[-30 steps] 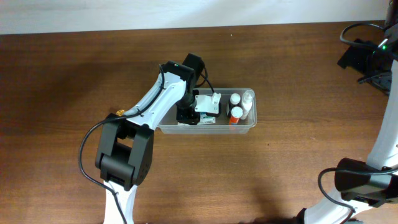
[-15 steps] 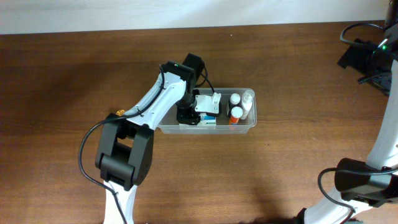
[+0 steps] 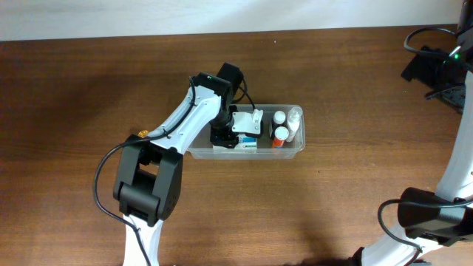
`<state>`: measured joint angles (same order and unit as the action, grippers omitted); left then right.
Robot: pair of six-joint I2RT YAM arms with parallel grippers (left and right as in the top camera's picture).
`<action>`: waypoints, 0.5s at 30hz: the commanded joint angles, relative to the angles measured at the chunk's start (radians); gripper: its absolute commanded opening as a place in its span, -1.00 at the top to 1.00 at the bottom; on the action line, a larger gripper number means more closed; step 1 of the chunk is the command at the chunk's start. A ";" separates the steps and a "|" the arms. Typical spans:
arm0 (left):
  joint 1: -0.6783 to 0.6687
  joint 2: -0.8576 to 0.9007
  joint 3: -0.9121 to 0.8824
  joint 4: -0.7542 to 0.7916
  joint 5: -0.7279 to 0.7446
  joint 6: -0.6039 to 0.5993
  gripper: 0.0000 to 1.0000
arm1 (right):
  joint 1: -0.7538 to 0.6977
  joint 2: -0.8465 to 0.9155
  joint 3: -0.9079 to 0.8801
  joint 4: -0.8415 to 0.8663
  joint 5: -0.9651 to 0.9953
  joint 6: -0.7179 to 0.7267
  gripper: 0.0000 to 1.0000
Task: Pack container
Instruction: 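Lower the Panadol box into the container's middle and open the left gripper, then withdraw the left gripper and move it over the gold-lidded jar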
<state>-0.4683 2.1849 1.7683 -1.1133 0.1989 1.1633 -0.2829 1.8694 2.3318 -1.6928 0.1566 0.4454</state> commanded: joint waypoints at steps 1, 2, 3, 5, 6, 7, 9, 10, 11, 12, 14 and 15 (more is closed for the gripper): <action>0.000 0.014 0.033 -0.016 0.019 0.020 0.04 | -0.006 0.003 0.001 -0.005 0.005 0.008 -0.97; 0.000 0.014 0.045 -0.026 0.018 0.020 0.04 | -0.006 0.003 0.001 -0.005 0.005 0.008 -0.97; 0.000 0.014 0.058 -0.033 0.018 0.020 0.06 | -0.006 0.003 0.001 -0.005 0.005 0.008 -0.97; 0.000 0.014 0.077 -0.046 0.014 0.020 0.12 | -0.006 0.003 0.001 -0.005 0.005 0.007 -0.97; 0.000 0.014 0.084 -0.049 0.014 0.020 0.12 | -0.006 0.003 0.001 -0.005 0.005 0.007 -0.97; 0.000 0.014 0.092 -0.051 0.015 0.020 0.12 | -0.006 0.003 0.001 -0.005 0.005 0.008 -0.97; 0.000 0.014 0.104 -0.059 0.014 0.020 0.12 | -0.006 0.003 0.001 -0.005 0.005 0.008 -0.97; 0.000 0.014 0.112 -0.066 0.014 0.020 0.11 | -0.006 0.003 0.001 -0.005 0.005 0.008 -0.97; 0.000 0.014 0.119 -0.071 0.014 0.020 0.12 | -0.006 0.003 0.001 -0.005 0.005 0.007 -0.97; 0.000 0.014 0.126 -0.075 0.014 0.020 0.11 | -0.006 0.003 0.001 -0.005 0.005 0.008 -0.97; 0.000 0.014 0.147 -0.086 0.012 0.020 0.12 | -0.006 0.003 0.001 -0.005 0.005 0.007 -0.97; 0.000 0.014 0.156 -0.092 0.006 0.020 0.12 | -0.006 0.003 0.001 -0.005 0.005 0.007 -0.97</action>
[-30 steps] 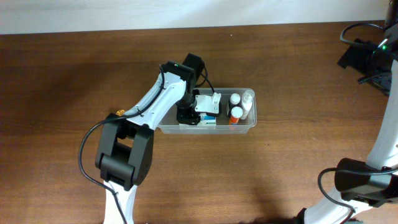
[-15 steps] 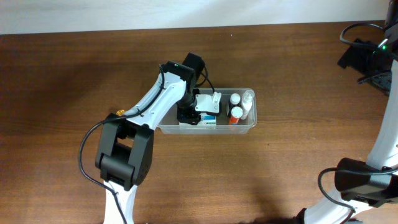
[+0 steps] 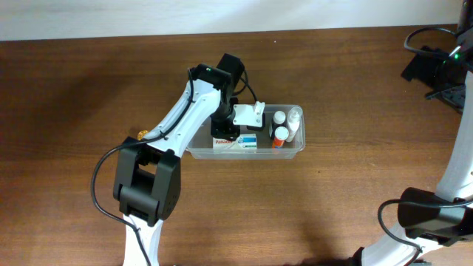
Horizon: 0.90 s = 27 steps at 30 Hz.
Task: Pack container
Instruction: 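Withdraw the left gripper and move it over the gold-lidded jar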
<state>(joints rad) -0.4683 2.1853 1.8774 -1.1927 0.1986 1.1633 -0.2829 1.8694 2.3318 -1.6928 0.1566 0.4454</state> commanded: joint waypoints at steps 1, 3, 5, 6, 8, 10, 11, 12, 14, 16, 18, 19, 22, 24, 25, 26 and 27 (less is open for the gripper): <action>0.000 0.013 0.057 -0.019 0.003 0.020 0.11 | -0.006 0.003 0.001 -0.005 0.005 0.008 -0.97; 0.000 0.013 0.089 -0.045 -0.004 0.020 0.10 | -0.006 0.003 0.001 -0.005 0.005 0.008 -0.97; 0.000 0.010 0.124 -0.072 -0.004 0.019 0.10 | -0.006 0.003 0.001 -0.005 0.005 0.008 -0.97; 0.000 0.003 0.142 -0.085 -0.004 0.019 0.10 | -0.006 0.003 0.001 -0.005 0.005 0.007 -0.97; 0.000 -0.018 0.168 -0.105 -0.007 0.019 0.10 | -0.006 0.003 0.001 -0.005 0.005 0.007 -0.97; 0.001 -0.061 0.186 -0.116 -0.029 0.000 0.11 | -0.006 0.003 0.001 -0.005 0.005 0.008 -0.97; 0.002 -0.087 0.190 -0.116 -0.041 -0.018 0.10 | -0.006 0.003 0.001 -0.005 0.005 0.007 -0.97; 0.002 -0.122 0.194 -0.115 -0.050 -0.043 0.10 | -0.006 0.003 0.001 -0.005 0.005 0.008 -0.97; 0.005 -0.243 0.195 -0.105 -0.053 -0.121 0.10 | -0.006 0.003 0.001 -0.005 0.005 0.008 -0.97; 0.008 -0.337 0.195 -0.093 -0.055 -0.186 0.09 | -0.006 0.003 0.001 -0.005 0.005 0.008 -0.97; 0.016 -0.431 0.195 -0.083 -0.057 -0.246 0.08 | -0.006 0.003 0.001 -0.005 0.005 0.008 -0.97; 0.023 -0.489 0.195 -0.080 -0.057 -0.286 -0.04 | -0.006 0.003 0.001 -0.005 0.005 0.008 -0.97; 0.046 -0.624 0.195 -0.080 -0.057 -0.381 -0.99 | -0.006 0.003 0.001 -0.005 0.005 0.007 -0.97; 0.079 -0.716 0.195 -0.085 -0.082 -0.552 -0.99 | -0.006 0.003 0.001 -0.005 0.005 0.007 -0.97; 0.095 -0.750 0.195 -0.095 -0.116 -0.617 -0.99 | -0.006 0.003 0.001 -0.005 0.005 0.008 -0.97; 0.116 -0.778 0.195 -0.118 -0.163 -0.688 -0.99 | -0.006 0.003 0.001 -0.005 0.005 0.008 -0.97; 0.145 -0.802 0.195 -0.148 -0.225 -0.776 -0.99 | -0.006 0.003 0.001 -0.005 0.005 0.008 -0.97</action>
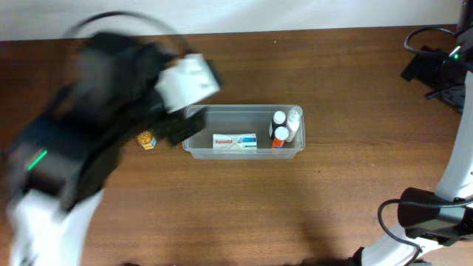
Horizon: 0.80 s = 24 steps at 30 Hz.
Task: Pack container
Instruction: 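Withdraw the left gripper and move it over the gold-lidded jar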
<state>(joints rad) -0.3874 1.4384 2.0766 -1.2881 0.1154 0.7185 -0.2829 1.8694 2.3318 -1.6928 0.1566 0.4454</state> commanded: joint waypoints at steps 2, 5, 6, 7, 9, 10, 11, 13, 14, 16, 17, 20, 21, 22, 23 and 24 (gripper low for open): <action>0.129 -0.080 -0.005 -0.111 -0.279 -0.526 -0.99 | -0.006 0.003 0.001 -0.005 0.005 0.008 -0.97; 0.251 -0.073 -0.008 -0.208 -0.365 -0.761 -0.99 | -0.006 0.003 0.001 -0.005 0.005 0.007 -0.97; 0.286 -0.061 -0.013 -0.229 -0.339 -0.764 -0.99 | -0.006 0.003 0.001 -0.005 0.005 0.008 -0.97; 0.318 -0.046 -0.016 -0.245 -0.309 -0.764 -0.99 | -0.006 0.003 0.001 -0.005 0.005 0.008 -0.97; 0.367 -0.003 -0.022 -0.267 -0.272 -0.763 -0.99 | -0.006 0.003 0.001 -0.005 0.005 0.007 -0.97; 0.386 0.025 -0.024 -0.274 -0.269 -0.763 -0.99 | -0.006 0.003 0.001 -0.005 0.005 0.007 -0.97; 0.402 0.056 -0.029 -0.274 -0.268 -0.764 -0.99 | -0.006 0.003 0.001 -0.005 0.005 0.007 -0.97; 0.428 0.125 -0.035 -0.277 -0.242 -0.761 -0.99 | -0.006 0.003 0.001 -0.005 0.005 0.007 -0.97; 0.439 0.183 -0.036 -0.283 -0.188 -0.726 -0.99 | -0.006 0.003 0.001 -0.005 0.005 0.007 -0.97; 0.446 0.264 -0.036 -0.294 -0.132 -0.680 -0.99 | -0.006 0.003 0.001 -0.005 0.005 0.008 -0.97; 0.447 0.299 -0.036 -0.296 -0.123 -0.668 -0.99 | -0.006 0.003 0.001 -0.005 0.005 0.008 -0.97; 0.447 0.428 -0.038 -0.295 -0.076 -0.618 -0.99 | -0.006 0.003 0.001 -0.005 0.005 0.008 -0.97; 0.447 0.459 -0.039 -0.293 -0.074 -0.611 -0.99 | -0.006 0.003 0.001 -0.005 0.005 0.007 -0.97; 0.447 0.489 -0.040 -0.290 -0.077 -0.609 -0.99 | -0.006 0.003 0.001 -0.005 0.005 0.007 -0.97; 0.447 0.517 -0.042 -0.288 -0.077 -0.600 -0.99 | -0.006 0.003 0.001 -0.005 0.005 0.008 -0.97; 0.447 0.539 -0.042 -0.288 -0.077 -0.596 -0.99 | -0.006 0.003 0.001 -0.005 0.005 0.007 -0.97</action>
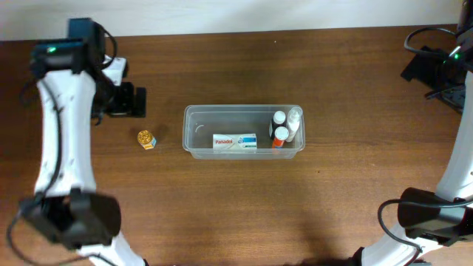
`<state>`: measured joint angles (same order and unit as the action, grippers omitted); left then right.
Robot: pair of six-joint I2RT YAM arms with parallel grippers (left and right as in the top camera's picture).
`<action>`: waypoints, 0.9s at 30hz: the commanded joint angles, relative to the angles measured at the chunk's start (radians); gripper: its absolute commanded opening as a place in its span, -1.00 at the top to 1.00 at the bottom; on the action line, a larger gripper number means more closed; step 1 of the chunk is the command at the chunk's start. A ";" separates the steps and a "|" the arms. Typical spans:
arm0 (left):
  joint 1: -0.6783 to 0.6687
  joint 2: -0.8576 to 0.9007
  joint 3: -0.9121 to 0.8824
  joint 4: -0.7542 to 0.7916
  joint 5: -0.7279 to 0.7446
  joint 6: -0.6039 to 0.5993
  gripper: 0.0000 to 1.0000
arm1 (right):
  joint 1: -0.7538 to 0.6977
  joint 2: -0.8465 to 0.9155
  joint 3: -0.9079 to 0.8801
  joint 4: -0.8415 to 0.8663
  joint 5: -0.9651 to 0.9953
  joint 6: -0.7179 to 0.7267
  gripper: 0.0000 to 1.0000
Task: Pack container
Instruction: 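Withdraw the left gripper and move it over the gold-lidded jar, then lower the left gripper around the gold-lidded jar and grasp it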
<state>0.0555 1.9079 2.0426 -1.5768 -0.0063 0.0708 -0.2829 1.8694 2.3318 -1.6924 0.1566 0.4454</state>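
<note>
A clear plastic container lies at the table's middle. Inside it a white Panadol box lies flat near the front wall. At its right end stand a white bottle, a white-capped bottle and an orange-capped bottle. A small yellow item sits on the table left of the container. My left gripper hangs at the far left, just behind that item, looking open with nothing in it. My right gripper is parked at the far right; its jaws cannot be made out.
The left arm's white links run down the left side of the table. The right arm's base and cables occupy the right edge. Brown wooden table around the container; a pale wall runs along the back edge.
The left arm was a blur over the table's left half, close to the container's left end. Now it stands still at the far left, gripper behind the yellow item. The container's contents are unchanged.
My left gripper was first down inside the container at the Panadol box. Then it sat at the container's back wall with the box lying free. Then the arm was a blur to the left, and now it is at the far left, empty.
</note>
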 commanded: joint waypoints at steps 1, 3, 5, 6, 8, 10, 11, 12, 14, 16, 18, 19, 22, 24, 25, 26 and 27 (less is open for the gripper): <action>0.005 0.097 -0.008 0.002 0.045 0.056 -0.99 | -0.006 0.003 0.001 -0.005 0.005 0.008 -0.97; 0.005 0.153 -0.009 0.018 0.036 0.059 -0.99 | -0.006 0.003 0.001 -0.005 0.005 0.007 -0.97; 0.005 0.182 -0.013 0.039 0.032 0.060 -0.99 | -0.006 0.003 0.001 -0.005 0.005 0.007 -0.97; 0.005 0.194 -0.013 0.045 0.033 0.066 -0.99 | -0.006 0.003 0.001 -0.005 0.005 0.008 -0.97; 0.005 0.215 -0.013 0.051 0.033 0.078 -0.99 | -0.006 0.003 0.001 -0.005 0.005 0.008 -0.97; 0.005 0.233 -0.014 0.050 0.033 0.078 -0.99 | -0.006 0.003 0.001 -0.005 0.005 0.008 -0.97; 0.005 0.237 -0.014 0.050 0.034 0.078 -0.99 | -0.006 0.003 0.001 -0.005 0.005 0.008 -0.97; 0.005 0.242 -0.021 0.055 0.034 0.078 -0.99 | -0.006 0.003 0.001 -0.005 0.005 0.008 -0.97; 0.004 0.243 -0.050 0.070 0.034 0.078 -0.99 | -0.006 0.003 0.001 -0.005 0.005 0.007 -0.97; 0.005 0.243 -0.089 0.093 0.034 0.077 -0.99 | -0.006 0.003 0.001 -0.005 0.005 0.008 -0.97; 0.005 0.243 -0.138 0.130 0.034 0.057 -0.99 | -0.006 0.003 0.001 -0.005 0.005 0.008 -0.97; 0.006 0.243 -0.164 0.154 0.039 0.041 -0.99 | -0.006 0.003 0.001 -0.005 0.005 0.007 -0.97; 0.005 0.243 -0.249 0.245 0.075 0.008 -0.99 | -0.006 0.003 0.001 -0.005 0.005 0.008 -0.97; 0.004 0.243 -0.298 0.296 0.082 0.010 -0.99 | -0.006 0.003 0.001 -0.005 0.005 0.007 -0.97; 0.004 0.243 -0.331 0.328 0.081 0.023 -0.99 | -0.006 0.003 0.001 -0.005 0.005 0.008 -0.97; 0.005 0.243 -0.366 0.370 0.077 0.067 -0.99 | -0.006 0.003 0.001 -0.005 0.005 0.007 -0.97; 0.005 0.243 -0.382 0.397 0.072 0.087 -0.99 | -0.006 0.003 0.001 -0.005 0.005 0.007 -0.97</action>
<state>0.0555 2.1391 1.7184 -1.2388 0.0502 0.1066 -0.2829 1.8694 2.3318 -1.6924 0.1566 0.4458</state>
